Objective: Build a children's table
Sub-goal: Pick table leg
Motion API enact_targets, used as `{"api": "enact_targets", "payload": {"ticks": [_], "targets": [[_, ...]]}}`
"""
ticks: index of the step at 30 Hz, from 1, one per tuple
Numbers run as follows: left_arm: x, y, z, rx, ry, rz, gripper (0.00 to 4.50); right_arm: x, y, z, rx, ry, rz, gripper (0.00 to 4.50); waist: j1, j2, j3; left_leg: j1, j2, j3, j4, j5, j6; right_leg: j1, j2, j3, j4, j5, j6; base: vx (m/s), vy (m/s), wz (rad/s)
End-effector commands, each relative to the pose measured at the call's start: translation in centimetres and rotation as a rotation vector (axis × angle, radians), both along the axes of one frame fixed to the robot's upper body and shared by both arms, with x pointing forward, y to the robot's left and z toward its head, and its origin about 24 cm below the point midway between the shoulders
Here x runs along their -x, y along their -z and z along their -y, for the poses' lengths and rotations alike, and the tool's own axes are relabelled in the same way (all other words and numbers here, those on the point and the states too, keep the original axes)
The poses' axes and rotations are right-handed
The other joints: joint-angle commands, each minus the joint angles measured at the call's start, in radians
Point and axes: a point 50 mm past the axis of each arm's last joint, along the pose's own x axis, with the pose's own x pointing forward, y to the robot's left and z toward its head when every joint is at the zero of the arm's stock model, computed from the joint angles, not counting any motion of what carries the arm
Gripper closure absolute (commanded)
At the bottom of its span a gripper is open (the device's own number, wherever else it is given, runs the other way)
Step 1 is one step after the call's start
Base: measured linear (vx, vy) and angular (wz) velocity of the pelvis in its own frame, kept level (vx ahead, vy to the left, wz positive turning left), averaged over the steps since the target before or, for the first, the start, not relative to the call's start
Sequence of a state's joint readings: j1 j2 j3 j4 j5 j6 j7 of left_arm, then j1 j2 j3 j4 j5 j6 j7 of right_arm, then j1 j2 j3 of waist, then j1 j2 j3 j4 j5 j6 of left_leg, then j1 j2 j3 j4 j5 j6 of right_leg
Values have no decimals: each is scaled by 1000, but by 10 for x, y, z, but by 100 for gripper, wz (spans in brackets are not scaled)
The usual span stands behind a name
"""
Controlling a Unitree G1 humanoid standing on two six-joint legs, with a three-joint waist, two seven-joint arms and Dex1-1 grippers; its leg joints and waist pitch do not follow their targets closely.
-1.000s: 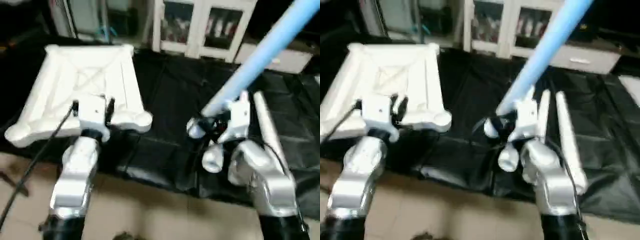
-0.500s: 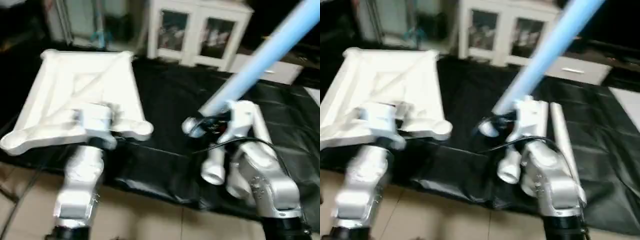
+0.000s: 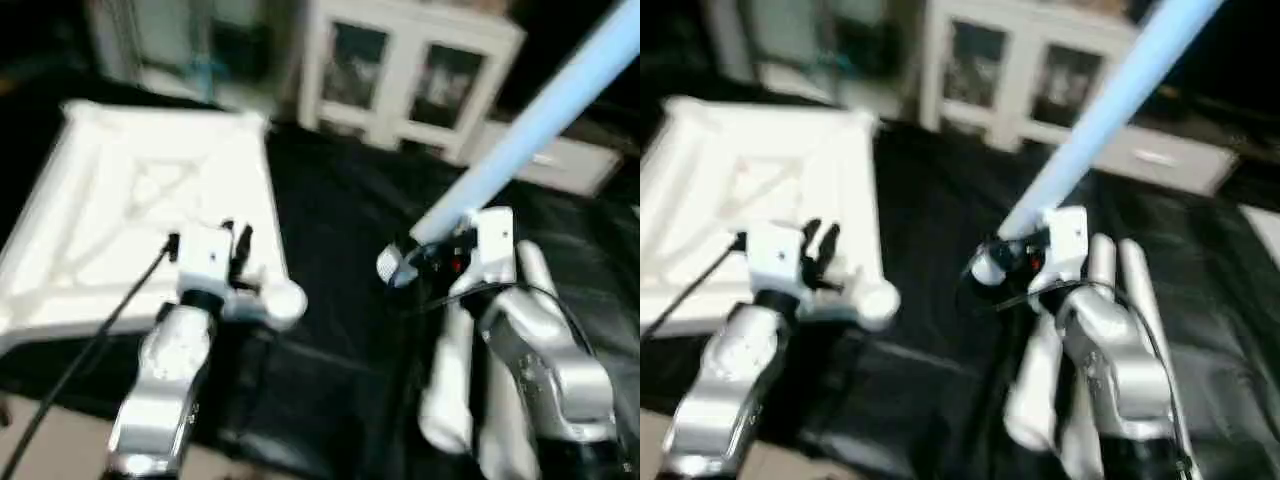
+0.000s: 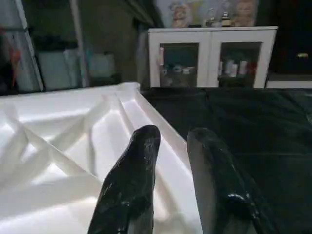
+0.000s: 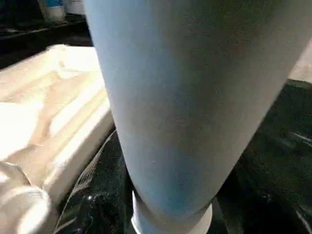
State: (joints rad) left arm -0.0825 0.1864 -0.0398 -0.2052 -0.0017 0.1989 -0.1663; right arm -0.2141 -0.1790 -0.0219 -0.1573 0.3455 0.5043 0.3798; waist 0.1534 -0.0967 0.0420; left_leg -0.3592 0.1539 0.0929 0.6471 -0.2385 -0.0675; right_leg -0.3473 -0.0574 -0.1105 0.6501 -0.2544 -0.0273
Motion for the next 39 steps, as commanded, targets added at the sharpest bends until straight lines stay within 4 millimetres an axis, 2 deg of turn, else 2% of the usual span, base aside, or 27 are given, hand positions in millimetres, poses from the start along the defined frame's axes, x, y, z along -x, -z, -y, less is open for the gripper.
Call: {"api": "enact_targets", "payload": {"ticks": [1, 2, 3, 4, 5, 6, 7, 8, 9, 10, 11, 12, 13, 15, 17, 19, 21, 24, 26, 27, 29, 30, 34, 35, 36, 37, 39], "targets": [[7, 2, 10, -4, 156, -24, 326, 5, -5, 0, 19, -56, 20, 262, -16, 39, -68, 53, 86, -32, -59, 554, 53, -9, -36, 46, -23, 250, -94, 168, 55, 7], [8, 2, 9, -1, 195, -36, 326, 6, -6, 0, 15, -79, 24, 262, -11, 39, -72, 76, 98, -43, -49, 634, 43, -30, -44, 58, -19, 276, -74, 124, 69, 16], [8, 3, 8, 3, 218, -43, 295, 7, -6, 0, 11, -94, 26, 262, -9, 30, -75, 73, 78, -33, -38, 758, 5, -32, -50, 74, -25, 348, -58, 124, 69, 16], [8, 3, 7, 7, 235, -55, 289, 7, -7, 1, 6, -99, 27, 262, -8, 12, -72, 58, 51, -19, -39, 766, -32, -15, -44, 84, -32, 400, -50, 54, 79, 5], [8, 3, 6, 12, 254, -66, 289, 8, -7, 2, 1, -104, 27, 262, -5, 14, -69, 48, 38, -12, -43, 722, -44, -4, -43, 88, -30, 411, -49, 11, 56, -3], [10, 2, 1, 10, 351, -108, 283, 10, -8, 4, -16, -127, 28, 262, -4, 12, -61, 27, 34, 1, -63, 553, -66, 15, -56, 93, -41, 374, -52, 11, 56, -3], [11, 1, -3, -1, 420, -138, 269, 12, -10, 5, -28, -150, 29, 262, -3, 12, -52, 19, 41, 7, -85, 315, -93, 23, -69, 98, -56, 264, -52, 0, 0, 0], [12, 1, -6, -12, 465, -157, 254, 14, -11, 5, -37, -169, 28, 262, -5, 12, -47, 16, 44, 8, -97, 194, -107, 28, -73, 100, -62, 192, -51, -64, -13, -6], [12, 0, -13, -36, 546, -207, 245, 20, -14, 5, -58, -218, 25, 262, -10, 23, -42, 16, 50, 7, -114, 0, -117, 30, -82, 105, -69, 84, -53, -64, -13, -6], [12, 0, -13, -36, 546, -207, 242, 20, -14, 5, -58, -218, 25, 262, -11, 19, -37, 22, 57, 7, -125, -127, -102, 26, -89, 110, -76, -14, -61, -75, -22, -5], [10, 0, -17, -58, 593, -237, 239, 22, -15, 5, -63, -257, 20, 262, -14, 38, -32, 21, 58, 6, -132, -190, -98, 22, -90, 112, -78, -70, -70, -82, -20, -4], [7, 2, -22, -84, 644, -284, 231, 26, -14, 7, -60, -311, 13, 262, -19, 31, -25, 27, 60, 9, -139, -289, -79, 18, -92, 116, -99, -202, -72, -82, -20, -4], [7, 2, -23, -91, 650, -289, 217, 26, -14, 7, -57, -315, 12, 262, -14, 38, -21, 35, 64, 7, -141, -343, -67, 8, -99, 121, -107, -304, -79, -81, -22, -1], [2, 5, -28, -166, 705, -348, 197, 25, -12, 10, -10, -346, -6, 262, -13, 26, -15, 32, 67, 10, -145, -341, -55, 7, -107, 125, -119, -407, -69, -69, -24, -2], [-1, 6, -32, -183, 733, -393, 178, 22, -13, 11, -7, -349, -5, 262, -10, 34, -16, 38, 68, 13, -145, -326, -53, 1, -111, 129, -122, -450, -63, -25, -14, -1], [-9, 8, -40, -252, 726, -436, 166, 17, -18, 11, -1, -355, 14, 262, -11, 30, -25, 35, 72, 18, -143, -271, -51, 2, -107, 125, -114, -369, -84, 0, 0, 0], [-15, 10, -45, -312, 739, -481, 155, 13, -23, 12, 7, -367, 28, 262, -10, 34, -30, 35, 72, 26, -140, -217, -44, 1, -103, 124, -103, -285, -100, 0, 0, 0], [-24, 14, -46, -353, 764, -524, 155, 11, -27, 14, 7, -408, 36, 262, -5, 22, -40, 31, 69, 35, -137, -127, -28, 5, -94, 117, -87, -121, -118, 0, 0, 0], [-30, 16, -48, -389, 758, -534, 155, 12, -27, 13, 32, -442, 36, 262, -2, 29, -49, 27, 69, 37, -127, -43, -11, 6, -90, 114, -68, 57, -147, 0, 0, 0], [-30, 16, -48, -391, 758, -535, 155, 12, -27, 13, 34, -443, 36, 262, -2, 27, -49, 26, 68, 39, -125, -32, -7, 6, -89, 113, -68, 84, -152, 0, 0, 0], [-32, 15, -50, -383, 768, -542, 155, 13, -30, 10, 42, -459, 43, 262, -4, 38, -56, 23, 67, 40, -119, 0, -4, 9, -90, 112, -60, 159, -171, 0, 0, 0], [-30, 16, -51, -373, 779, -550, 155, 13, -31, 8, 39, -460, 46, 262, -6, 33, -55, 15, 65, 40, -118, 11, 0, 14, -90, 112, -57, 188, -181, 0, 0, 0], [-25, 20, -51, -374, 805, -572, 155, 17, -31, 7, 43, -473, 45, 262, -5, 30, -47, 19, 72, 43, -125, -79, -14, 10, -96, 112, -68, 64, -191, 0, 0, 0], [-25, 20, -51, -375, 806, -573, 155, 18, -31, 7, 45, -476, 45, 262, -6, 11, -45, 18, 74, 45, -126, -85, -13, 11, -95, 113, -72, 43, -186, 0, 0, 0], [-25, 20, -51, -375, 808, -574, 171, 19, -31, 6, 46, -482, 44, 262, -3, 22, -43, 20, 74, 45, -128, -97, -14, 9, -98, 114, -72, 4, -180, 0, 0, 0], [-26, 19, -52, -377, 801, -562, 171, 19, -30, 5, 45, -491, 39, 262, -6, 8, -41, 21, 76, 47, -130, -112, -15, 6, -97, 113, -78, -36, -174, 0, 0, 0], [-27, 20, -55, -374, 784, -561, 193, 20, -25, 3, 47, -498, 26, 262, -1, 16, -39, 22, 77, 48, -131, -128, -19, 3, -101, 115, -81, -88, -162, 0, 0, 0]]}}
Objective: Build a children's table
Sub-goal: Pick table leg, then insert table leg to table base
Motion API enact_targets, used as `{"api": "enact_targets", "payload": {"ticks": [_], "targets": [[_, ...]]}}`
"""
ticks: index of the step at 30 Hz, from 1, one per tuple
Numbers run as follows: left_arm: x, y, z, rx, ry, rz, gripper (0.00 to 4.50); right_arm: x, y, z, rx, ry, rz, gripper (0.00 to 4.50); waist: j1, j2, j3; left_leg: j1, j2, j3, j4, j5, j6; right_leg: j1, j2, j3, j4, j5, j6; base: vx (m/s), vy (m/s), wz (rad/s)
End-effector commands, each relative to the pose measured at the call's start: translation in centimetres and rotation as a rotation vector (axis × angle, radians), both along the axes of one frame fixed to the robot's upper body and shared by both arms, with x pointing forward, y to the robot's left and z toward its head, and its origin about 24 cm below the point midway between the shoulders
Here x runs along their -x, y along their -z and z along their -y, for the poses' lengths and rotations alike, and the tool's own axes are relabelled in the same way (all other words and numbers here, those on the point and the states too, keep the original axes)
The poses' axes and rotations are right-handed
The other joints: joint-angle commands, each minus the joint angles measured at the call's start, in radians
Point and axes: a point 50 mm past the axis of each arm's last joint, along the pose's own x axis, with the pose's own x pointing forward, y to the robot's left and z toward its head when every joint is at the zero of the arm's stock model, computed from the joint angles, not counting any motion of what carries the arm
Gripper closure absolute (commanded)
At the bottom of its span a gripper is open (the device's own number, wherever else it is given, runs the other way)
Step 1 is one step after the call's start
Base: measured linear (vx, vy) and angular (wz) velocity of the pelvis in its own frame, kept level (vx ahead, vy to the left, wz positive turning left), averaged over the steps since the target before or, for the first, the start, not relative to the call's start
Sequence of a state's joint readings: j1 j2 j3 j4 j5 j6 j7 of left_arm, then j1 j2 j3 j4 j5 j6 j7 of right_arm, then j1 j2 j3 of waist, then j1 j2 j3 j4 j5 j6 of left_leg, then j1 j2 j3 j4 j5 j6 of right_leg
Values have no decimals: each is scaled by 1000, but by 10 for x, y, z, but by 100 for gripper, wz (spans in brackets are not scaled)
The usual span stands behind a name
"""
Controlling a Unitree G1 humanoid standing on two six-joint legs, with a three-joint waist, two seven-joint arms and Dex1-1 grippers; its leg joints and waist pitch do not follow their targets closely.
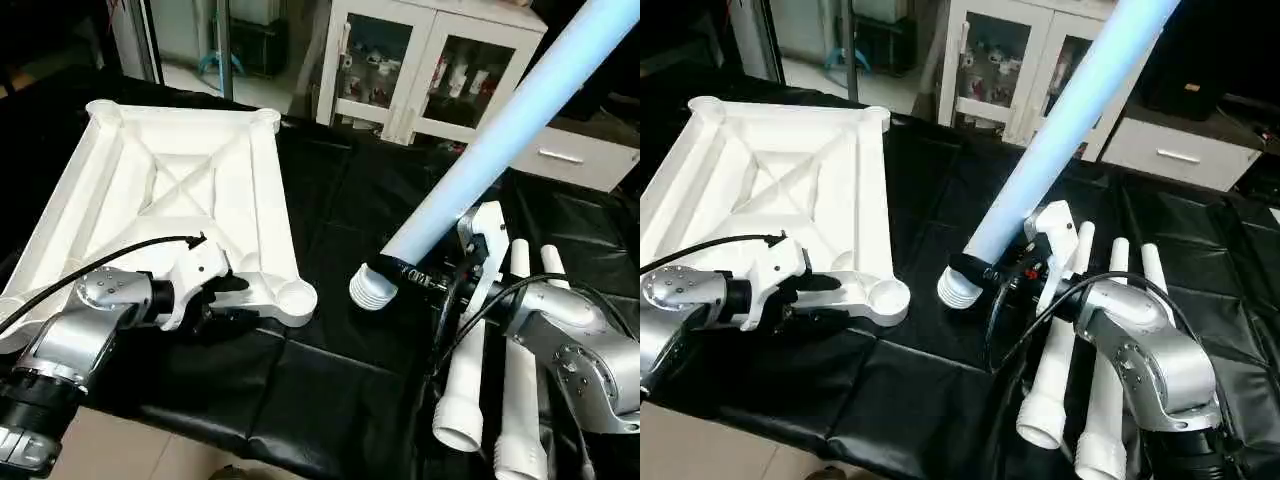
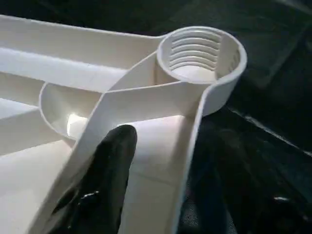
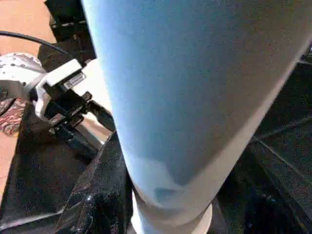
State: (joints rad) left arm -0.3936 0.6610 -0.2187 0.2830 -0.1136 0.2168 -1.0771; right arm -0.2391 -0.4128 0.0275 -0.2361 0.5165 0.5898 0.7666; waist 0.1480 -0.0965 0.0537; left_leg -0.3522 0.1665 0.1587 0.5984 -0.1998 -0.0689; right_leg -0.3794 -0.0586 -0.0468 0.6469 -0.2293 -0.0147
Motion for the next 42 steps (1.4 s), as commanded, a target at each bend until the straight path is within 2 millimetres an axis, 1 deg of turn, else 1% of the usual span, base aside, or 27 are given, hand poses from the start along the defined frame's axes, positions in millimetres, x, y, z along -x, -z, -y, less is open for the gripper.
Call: {"api": "enact_targets", "payload": {"ticks": [1, 2, 3, 5, 6, 9, 10, 11, 13, 14, 15, 17, 18, 19, 21, 25, 27, 29, 30, 31, 32, 34, 36, 37, 39, 40, 42], "targets": [[0, 1, -2, -10, 2, 1, 200, 4, -1, -2, 7, -26, -1, 262, 3, 3, -51, 14, 66, -17, -83, -170, -20, 34, -98, 50, -80, -125, -167, 0, 0, 0], [1, 1, -2, -11, 7, -5, 206, 4, 0, -3, 7, -31, -4, 262, 5, 8, -50, 14, 66, -18, -84, -170, -23, 34, -99, 51, -77, -127, -165, 0, 0, 0], [1, 1, -2, -13, 14, -13, 213, 4, 1, -5, 10, -38, -7, 262, 4, 18, -52, 17, 66, -17, -84, -170, -29, 30, -98, 50, -77, -121, -161, 0, 0, 0], [1, 1, -3, -18, 18, -14, 235, 4, 1, -5, 19, -39, -6, 262, 2, 12, -52, 16, 66, -14, -84, -170, -35, 31, -95, 50, -75, -102, -159, 0, 0, 0], [-1, 1, -2, -12, 25, -23, 244, 4, 0, -5, 16, -37, -5, 262, 3, 6, -53, 16, 66, -11, -83, -160, -32, 31, -95, 51, -74, -85, -160, 0, 0, 0], [-4, 1, 3, -22, 56, -29, 256, 3, 0, -4, 17, -35, -6, 262, 7, 9, -53, 17, 65, -10, -82, -148, -31, 30, -96, 51, -74, -83, -157, 0, 0, 0], [-5, 1, 5, -28, 66, -28, 268, 2, 0, -3, 18, -35, -6, 262, 8, 8, -53, 17, 65, -9, -82, -148, -32, 30, -95, 51, -75, -83, -156, 0, 0, 0], [-6, 1, 7, -32, 82, -29, 280, 2, 1, -3, 20, -34, -7, 262, 10, 11, -54, 18, 66, -10, -82, -148, -34, 30, -97, 51, -74, -82, -154, 0, 0, 0], [-7, 1, 9, -33, 96, -34, 289, 3, 1, -3, 23, -34, -8, 262, 12, 10, -54, 17, 66, -10, -83, -155, -39, 30, -97, 51, -74, -84, -154, 0, 0, 0], [-8, 1, 11, -35, 105, -41, 295, 3, 1, -3, 25, -34, -8, 262, 12, 15, -54, 18, 66, -10, -83, -156, -41, 30, -98, 51, -74, -81, -155, 0, 0, 0], [-8, 1, 11, -43, 115, -53, 324, 3, 1, -2, 26, -35, -8, 262, 10, 17, -54, 20, 66, -10, -83, -163, -45, 29, -95, 51, -75, -73, -156, 0, 0, 0], [-8, 2, 11, -60, 127, -65, 333, 4, 1, -2, 28, -35, -7, 262, 14, 16, -54, 19, 66, -10, -83, -160, -46, 31, -96, 52, -73, -65, -159, 0, 0, 0], [-9, 5, 9, -97, 145, -80, 337, 4, 0, -2, 35, -38, -5, 262, 13, 31, -55, 20, 66, -11, -83, -166, -51, 29, -95, 52, -74, -55, -161, 0, 0, 0], [-8, 6, 8, -111, 152, -88, 337, 4, 0, -2, 37, -38, -4, 262, 15, 28, -55, 20, 66, -11, -82, -171, -54, 31, -95, 52, -73, -50, -161, 0, 0, 0], [-8, 7, 6, -139, 162, -104, 378, 4, 0, -1, 42, -40, -2, 262, 15, 27, -55, 19, 66, -11, -84, -177, -55, 34, -96, 52, -73, -56, -161, 0, 0, 0], [-9, 9, 2, -185, 164, -103, 383, 3, 0, -1, 49, -46, 1, 262, 15, 25, -56, 17, 67, -12, -83, -174, -51, 35, -98, 52, -74, -64, -165, 0, 0, 0], [-10, 9, 0, -201, 160, -95, 413, 3, -1, -1, 49, -48, 2, 262, 13, 25, -56, 18, 68, -12, -83, -172, -49, 33, -97, 51, -72, -56, -169, 0, 0, 0], [-10, 9, 0, -208, 160, -92, 421, 2, -1, -2, 50, -49, 2, 262, 13, 25, -55, 18, 67, -11, -83, -177, -47, 33, -98, 52, -74, -62, -171, 0, 0, 0], [-10, 11, -2, -236, 166, -94, 434, 1, -2, -2, 51, -56, 3, 262, 14, 24, -54, 18, 68, -12, -84, -184, -48, 32, -98, 52, -75, -76, -169, 0, 0, 0], [-10, 12, -3, -244, 171, -94, 434, 0, -3, -3, 49, -59, 5, 262, 13, 22, -54, 18, 68, -12, -85, -189, -50, 33, -98, 52, -75, -88, -166, 0, 0, 0], [-9, 13, -4, -262, 179, -94, 444, -1, -4, -3, 45, -61, 6, 262, 13, 24, -55, 17, 68, -13, -85, -188, -50, 33, -99, 52, -75, -89, -166, 0, 0, 0], [-8, 16, -6, -299, 192, -95, 444, -2, -4, -4, 40, -60, 9, 262, 9, 26, -53, 18, 69, -13, -86, -198, -52, 31, -100, 53, -77, -102, -164, 0, 0, 0], [-5, 21, -8, -344, 211, -88, 444, -4, -5, -6, 36, -60, 11, 262, 7, 24, -54, 18, 69, -13, -86, -200, -53, 31, -100, 53, -77, -109, -162, 0, 0, 0], [-4, 24, -8, -366, 231, -85, 444, -6, -5, -8, 36, -56, 11, 262, 7, 27, -54, 18, 69, -14, -87, -201, -53, 31, -101, 53, -78, -112, -161, 0, 0, 0], [1, 31, -2, -373, 273, -78, 444, -12, -5, -11, 34, -40, 6, 262, 2, 25, -52, 18, 69, -14, -88, -213, -57, 29, -101, 53, -79, -129, -163, 0, 0, 0], [2, 33, 3, -363, 290, -64, 444, -14, -5, -12, 33, -38, 5, 262, 2, 21, -52, 20, 69, -13, -88, -223, -58, 28, -102, 53, -82, -150, -164, 0, 0, 0], [3, 33, 9, -337, 304, -51, 444, -15, -5, -14, 33, -33, 2, 262, 3, 22, -53, 19, 71, -13, -88, -218, -57, 29, -104, 54, -81, -157, -161, 0, 0, 0]]}}
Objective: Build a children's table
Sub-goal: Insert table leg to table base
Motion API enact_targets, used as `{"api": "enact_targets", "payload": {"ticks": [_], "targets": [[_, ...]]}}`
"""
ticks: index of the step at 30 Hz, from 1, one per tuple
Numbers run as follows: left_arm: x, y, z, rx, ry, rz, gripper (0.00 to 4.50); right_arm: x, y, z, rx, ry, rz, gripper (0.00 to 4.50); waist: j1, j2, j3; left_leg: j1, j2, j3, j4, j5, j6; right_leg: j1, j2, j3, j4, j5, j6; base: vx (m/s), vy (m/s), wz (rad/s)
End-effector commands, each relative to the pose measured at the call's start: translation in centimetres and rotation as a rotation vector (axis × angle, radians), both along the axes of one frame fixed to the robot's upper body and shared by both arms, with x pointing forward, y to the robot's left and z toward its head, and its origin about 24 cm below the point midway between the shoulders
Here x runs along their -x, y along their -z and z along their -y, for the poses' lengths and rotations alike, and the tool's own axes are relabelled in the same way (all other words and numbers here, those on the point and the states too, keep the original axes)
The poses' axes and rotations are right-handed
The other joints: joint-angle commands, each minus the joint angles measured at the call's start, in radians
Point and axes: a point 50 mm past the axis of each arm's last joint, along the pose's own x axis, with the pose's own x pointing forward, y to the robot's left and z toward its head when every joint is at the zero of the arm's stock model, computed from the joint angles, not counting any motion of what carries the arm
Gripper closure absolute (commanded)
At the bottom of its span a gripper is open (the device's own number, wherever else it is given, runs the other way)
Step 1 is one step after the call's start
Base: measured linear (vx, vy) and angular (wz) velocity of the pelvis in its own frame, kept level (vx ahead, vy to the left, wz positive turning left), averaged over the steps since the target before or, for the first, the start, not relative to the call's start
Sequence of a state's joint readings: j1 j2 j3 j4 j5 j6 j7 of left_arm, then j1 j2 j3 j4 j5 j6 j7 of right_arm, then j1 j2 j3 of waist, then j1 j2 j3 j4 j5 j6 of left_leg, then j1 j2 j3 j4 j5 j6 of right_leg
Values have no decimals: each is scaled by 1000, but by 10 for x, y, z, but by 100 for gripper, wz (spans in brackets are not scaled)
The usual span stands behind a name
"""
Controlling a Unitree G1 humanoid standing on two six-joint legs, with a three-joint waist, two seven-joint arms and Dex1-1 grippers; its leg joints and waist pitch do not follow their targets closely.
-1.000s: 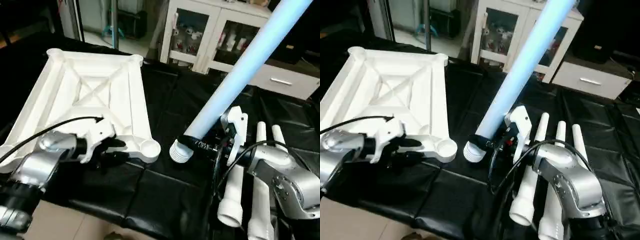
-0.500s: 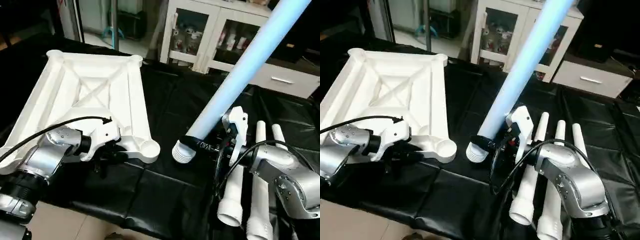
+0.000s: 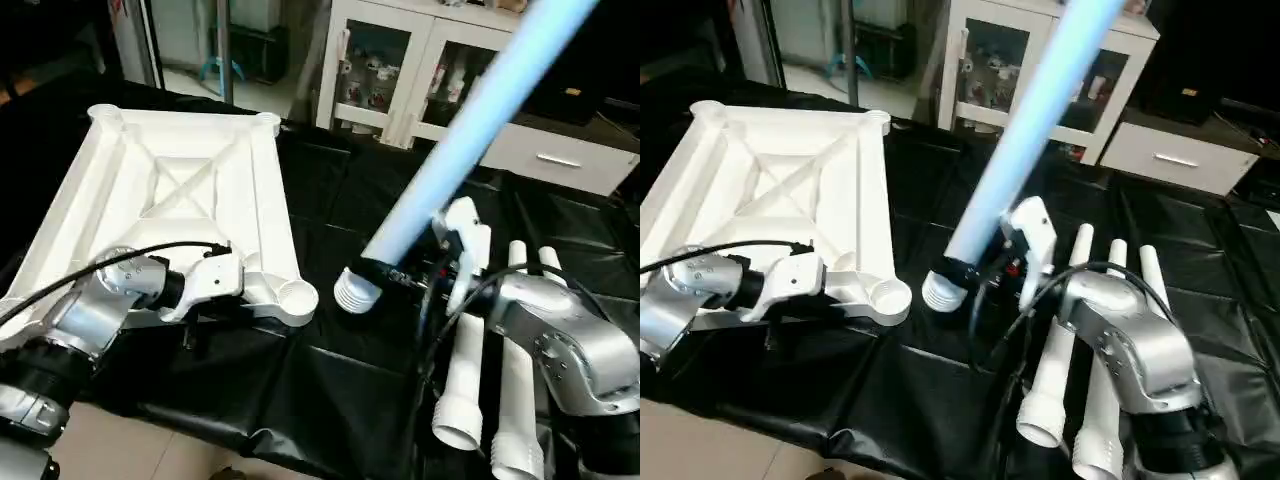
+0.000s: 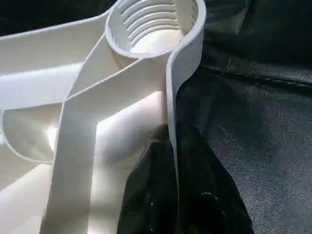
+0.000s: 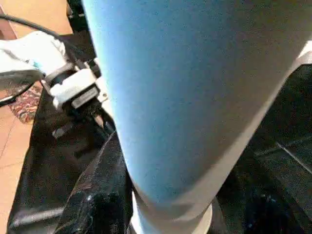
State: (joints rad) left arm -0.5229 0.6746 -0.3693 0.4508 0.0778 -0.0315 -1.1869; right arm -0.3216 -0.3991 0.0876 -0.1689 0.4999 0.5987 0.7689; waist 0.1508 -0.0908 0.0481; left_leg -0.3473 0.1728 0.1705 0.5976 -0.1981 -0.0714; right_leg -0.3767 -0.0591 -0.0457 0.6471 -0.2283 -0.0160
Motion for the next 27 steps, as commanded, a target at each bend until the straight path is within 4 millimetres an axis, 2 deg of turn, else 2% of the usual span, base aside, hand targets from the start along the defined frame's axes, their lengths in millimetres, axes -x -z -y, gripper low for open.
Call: {"api": "enact_targets", "payload": {"ticks": [1, 2, 3, 5, 6, 10, 12, 13, 16, 21, 26, 27], "targets": [[15, 30, 8, -66, 32, -87, 444, -6, -4, 0, 13, 23, 9, 262, 1, 15, -48, 18, 65, -23, -86, -217, -54, 23, -102, 52, -81, -150, -161, 0, 0, 0], [15, 30, 8, -66, 32, -87, 444, -6, -4, 0, 13, 23, 9, 262, 1, 16, -48, 16, 64, -24, -86, -211, -54, 24, -101, 52, -78, -141, -163, 0, 0, 0], [17, 32, 23, -12, 61, -83, 444, -9, -4, -3, 17, 22, -4, 262, 1, 8, -49, 17, 65, -21, -86, -200, -52, 24, -100, 51, -78, -126, -165, 0, 0, 0], [18, 33, 28, -1, 67, -83, 444, -10, -4, -4, 21, 19, -10, 262, 3, 13, -49, 17, 64, -20, -85, -187, -49, 22, -100, 50, -76, -109, -167, 0, 0, 0], [18, 33, 37, 31, 83, -80, 444, -10, -2, -6, 36, 2, -19, 262, 7, 12, -50, 18, 65, -18, -84, -182, -45, 22, -100, 50, -76, -101, -166, 0, 0, 0], [18, 31, 46, 70, 99, -89, 444, -11, 1, -11, 56, -21, -25, 262, 18, 9, -49, 16, 63, -18, -84, -181, -44, 23, -102, 52, -79, -132, -151, 0, 0, 0], [17, 30, 48, 76, 99, -83, 444, -12, 2, -13, 66, -31, -32, 262, 19, 9, -49, 16, 63, -18, -85, -189, -45, 22, -102, 52, -81, -148, -143, 0, 0, 0], [17, 29, 49, 75, 102, -85, 444, -11, 4, -14, 80, -43, -39, 262, 19, 2, -49, 14, 64, -18, -85, -183, -43, 24, -102, 51, -80, -147, -140, 0, 0, 0], [19, 28, 50, 76, 110, -101, 444, -12, 7, -16, 95, -53, -46, 262, 19, 5, -49, 14, 64, -18, -86, -174, -41, 21, -101, 51, -79, -137, -139, 0, 0, 0], [24, 29, 51, 88, 118, -154, 444, -17, 12, -24, 99, -62, -65, 262, 15, 2, -49, 11, 63, -17, -85, -161, -40, 23, -103, 50, -78, -126, -149, 0, 0, 0], [27, 28, 52, 96, 128, -176, 444, -21, 15, -33, 109, -89, -79, 262, 14, 5, -48, 12, 63, -16, -86, -162, -39, 21, -101, 51, -79, -136, -149, 0, 0, 0], [28, 28, 53, 94, 134, -174, 444, -23, 15, -36, 108, -93, -85, 262, 13, -5, -48, 10, 63, -16, -86, -162, -35, 23, -102, 50, -78, -141, -148, 0, 0, 0]]}}
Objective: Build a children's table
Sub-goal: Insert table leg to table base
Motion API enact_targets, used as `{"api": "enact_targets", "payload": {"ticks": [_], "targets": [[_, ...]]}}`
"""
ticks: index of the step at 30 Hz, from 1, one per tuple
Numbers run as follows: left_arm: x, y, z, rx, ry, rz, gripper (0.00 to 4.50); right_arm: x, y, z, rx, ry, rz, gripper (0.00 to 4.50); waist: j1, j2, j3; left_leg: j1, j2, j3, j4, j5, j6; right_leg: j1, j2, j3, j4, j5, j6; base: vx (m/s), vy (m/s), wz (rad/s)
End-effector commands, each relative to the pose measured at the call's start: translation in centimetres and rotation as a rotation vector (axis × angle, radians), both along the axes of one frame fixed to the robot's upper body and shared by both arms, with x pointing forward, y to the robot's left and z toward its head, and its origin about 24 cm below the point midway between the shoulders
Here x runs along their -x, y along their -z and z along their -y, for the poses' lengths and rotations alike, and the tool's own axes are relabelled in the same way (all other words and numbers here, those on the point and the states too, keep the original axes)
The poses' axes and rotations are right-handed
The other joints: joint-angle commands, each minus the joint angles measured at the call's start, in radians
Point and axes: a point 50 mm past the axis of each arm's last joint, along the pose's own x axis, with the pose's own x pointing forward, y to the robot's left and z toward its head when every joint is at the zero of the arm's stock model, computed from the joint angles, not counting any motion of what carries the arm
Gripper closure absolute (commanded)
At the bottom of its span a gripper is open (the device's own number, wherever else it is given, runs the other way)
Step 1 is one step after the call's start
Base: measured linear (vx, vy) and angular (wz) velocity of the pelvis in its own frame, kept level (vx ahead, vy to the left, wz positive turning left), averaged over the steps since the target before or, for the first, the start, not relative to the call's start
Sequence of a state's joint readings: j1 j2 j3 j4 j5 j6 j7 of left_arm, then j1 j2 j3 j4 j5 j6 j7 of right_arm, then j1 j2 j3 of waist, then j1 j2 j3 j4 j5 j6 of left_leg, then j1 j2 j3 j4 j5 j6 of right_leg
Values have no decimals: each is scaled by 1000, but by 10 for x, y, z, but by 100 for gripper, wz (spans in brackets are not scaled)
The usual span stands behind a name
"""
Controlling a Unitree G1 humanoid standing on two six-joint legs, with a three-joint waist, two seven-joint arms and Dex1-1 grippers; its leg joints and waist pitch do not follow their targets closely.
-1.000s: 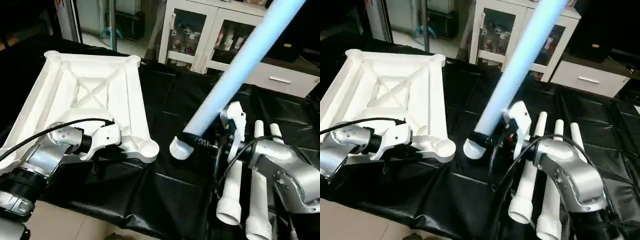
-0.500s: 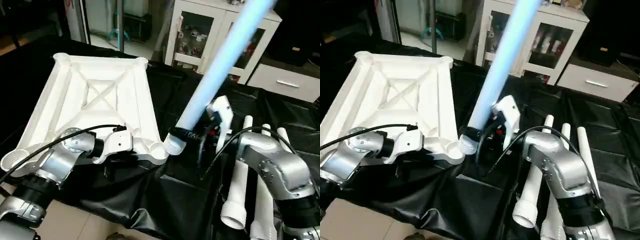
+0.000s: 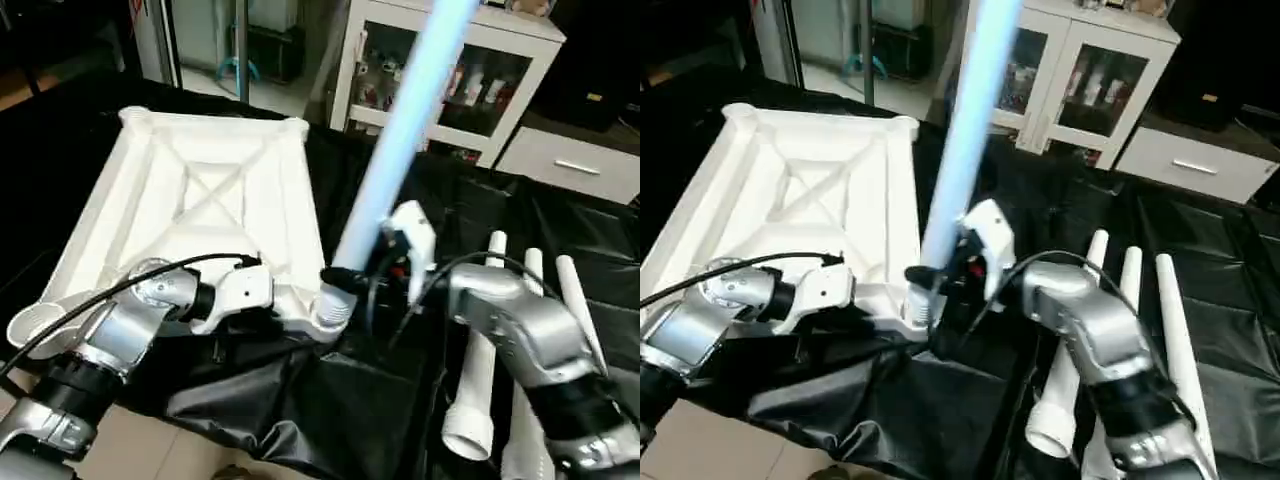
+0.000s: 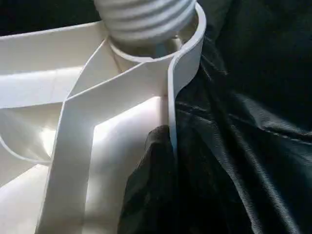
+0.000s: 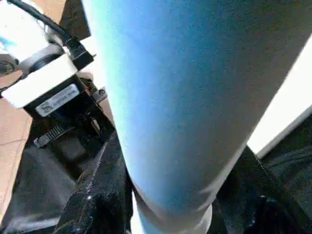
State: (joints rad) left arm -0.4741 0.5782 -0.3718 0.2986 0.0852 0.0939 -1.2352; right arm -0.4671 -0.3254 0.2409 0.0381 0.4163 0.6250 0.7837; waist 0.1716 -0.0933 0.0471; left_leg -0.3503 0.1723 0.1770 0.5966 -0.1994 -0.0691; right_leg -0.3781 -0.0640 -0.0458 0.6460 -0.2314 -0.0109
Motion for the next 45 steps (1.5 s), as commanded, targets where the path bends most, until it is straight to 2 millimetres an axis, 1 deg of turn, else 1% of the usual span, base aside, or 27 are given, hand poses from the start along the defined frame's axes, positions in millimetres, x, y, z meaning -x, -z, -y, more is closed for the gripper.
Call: {"api": "enact_targets", "payload": {"ticks": [1, 2, 3, 4, 5, 6, 7, 13, 15, 17, 18, 20, 21, 22, 23, 26, 27, 31, 35, 38, 39, 41, 44, 45], "targets": [[16, 23, 14, 13, 63, -103, 448, -5, -5, 1, 11, 2, 21, 262, -7, 3, -46, 15, 63, -23, -86, -168, -38, 21, -98, 50, -80, -157, -151, 0, 0, 0], [17, 23, 15, 11, 64, -102, 448, -5, -4, 0, 7, -7, 14, 262, -8, 1, -45, 15, 63, -22, -86, -171, -38, 21, -98, 51, -82, -165, -149, 0, 0, 0], [17, 23, 15, 10, 64, -101, 448, -5, -4, -1, 8, -13, 12, 262, -7, 2, -45, 15, 64, -23, -87, -174, -40, 22, -99, 51, -81, -169, -148, 0, 0, 0], [17, 23, 15, 8, 64, -99, 450, -5, -4, -2, 9, -18, 9, 263, -7, 2, -46, 14, 64, -23, -86, -163, -39, 22, -97, 51, -79, -152, -145, 0, 0, 0], [17, 23, 14, 4, 63, -97, 450, -5, -3, -2, 12, -23, 2, 263, -6, -2, -47, 15, 64, -22, -86, -156, -37, 22, -97, 50, -79, -143, -145, 0, 0, 0], [18, 23, 14, -3, 62, -93, 450, -5, -3, -2, 15, -28, -3, 263, -7, -6, -46, 13, 63, -21, -86, -147, -33, 23, -96, 50, -78, -133, -145, 0, 0, 0], [18, 23, 14, -3, 62, -93, 450, -5, -3, -2, 15, -28, -3, 263, -6, -4, -46, 13, 63, -22, -85, -145, -32, 23, -96, 50, -77, -132, -145, 0, 0, 0], [18, 24, 11, -27, 60, -77, 450, -6, -3, 0, 50, -35, -29, 263, -7, -4, -45, 15, 63, -21, -86, -152, -36, 21, -97, 51, -81, -154, -139, 0, 0, 0], [18, 23, 11, -32, 62, -73, 450, -6, -2, 2, 80, -42, -43, 263, -7, -10, -45, 15, 63, -21, -87, -153, -37, 21, -96, 51, -81, -159, -136, 0, 0, 0], [19, 23, 11, -33, 62, -70, 450, -6, 0, 3, 101, -50, -50, 263, -7, -9, -44, 15, 63, -21, -87, -160, -39, 20, -96, 51, -83, -172, -132, 0, 0, 0], [19, 24, 11, -36, 63, -70, 450, -6, 0, 4, 113, -55, -68, 264, -8, -11, -45, 14, 63, -22, -88, -164, -42, 22, -97, 51, -83, -182, -129, 0, 0, 0], [19, 24, 11, -38, 63, -71, 450, -7, 1, 6, 132, -55, -81, 264, -8, -13, -46, 15, 64, -22, -87, -157, -40, 21, -97, 51, -82, -174, -130, 0, 0, 0], [19, 24, 11, -38, 63, -71, 450, -7, 1, 7, 144, -53, -87, 264, -8, -11, -46, 16, 64, -21, -86, -151, -38, 20, -96, 51, -81, -165, -132, 0, 0, 0], [20, 24, 11, -38, 64, -72, 450, -7, 1, 7, 146, -57, -92, 264, -8, -15, -46, 16, 64, -21, -86, -148, -37, 20, -95, 51, -81, -157, -133, 0, 0, 0], [20, 24, 11, -38, 64, -71, 450, -7, 1, 8, 151, -61, -96, 264, -7, -14, -46, 15, 64, -21, -86, -144, -37, 21, -96, 51, -79, -147, -135, 0, 0, 0], [20, 25, 11, -38, 64, -71, 450, -7, 0, 7, 133, -58, -96, 264, -7, -15, -46, 15, 63, -21, -86, -146, -39, 21, -96, 50, -79, -142, -136, 0, 0, 0], [20, 25, 11, -36, 63, -70, 450, -7, 1, 6, 123, -57, -100, 264, -7, -17, -46, 16, 63, -21, -86, -152, -40, 20, -97, 50, -81, -151, -135, 0, 0, 0], [21, 25, 11, -38, 60, -71, 450, -7, 7, 1, 128, -45, -123, 264, -7, -16, -45, 15, 64, -23, -89, -173, -48, 19, -99, 51, -84, -188, -128, 0, 0, 0], [22, 26, 10, -40, 57, -69, 450, -10, 13, -1, 122, -24, -140, 264, -9, -17, -46, 17, 64, -24, -91, -187, -56, 17, -98, 51, -86, -192, -126, 0, 0, 0], [21, 25, 10, -39, 53, -64, 450, -12, 16, -2, 112, -3, -151, 264, -10, -19, -46, 18, 64, -25, -93, -212, -64, 16, -98, 51, -87, -207, -124, 0, 0, 0], [21, 25, 10, -39, 52, -63, 450, -13, 17, -3, 107, 4, -156, 264, -11, -22, -45, 17, 64, -25, -94, -219, -63, 16, -99, 51, -88, -220, -123, 0, 0, 0], [21, 26, 10, -39, 51, -61, 450, -13, 18, -3, 103, 15, -159, 264, -11, -21, -46, 18, 65, -26, -94, -227, -65, 14, -100, 51, -90, -234, -119, 0, 0, 0], [21, 25, 10, -38, 46, -59, 450, -13, 23, 1, 78, 51, -178, 264, -11, -25, -45, 19, 65, -27, -96, -242, -68, 13, -100, 51, -92, -252, -114, 0, 0, 0], [21, 25, 10, -38, 45, -58, 450, -12, 25, 2, 71, 57, -187, 264, -11, -24, -45, 19, 65, -27, -97, -247, -69, 12, -99, 51, -92, -257, -111, 0, 0, 0]]}}
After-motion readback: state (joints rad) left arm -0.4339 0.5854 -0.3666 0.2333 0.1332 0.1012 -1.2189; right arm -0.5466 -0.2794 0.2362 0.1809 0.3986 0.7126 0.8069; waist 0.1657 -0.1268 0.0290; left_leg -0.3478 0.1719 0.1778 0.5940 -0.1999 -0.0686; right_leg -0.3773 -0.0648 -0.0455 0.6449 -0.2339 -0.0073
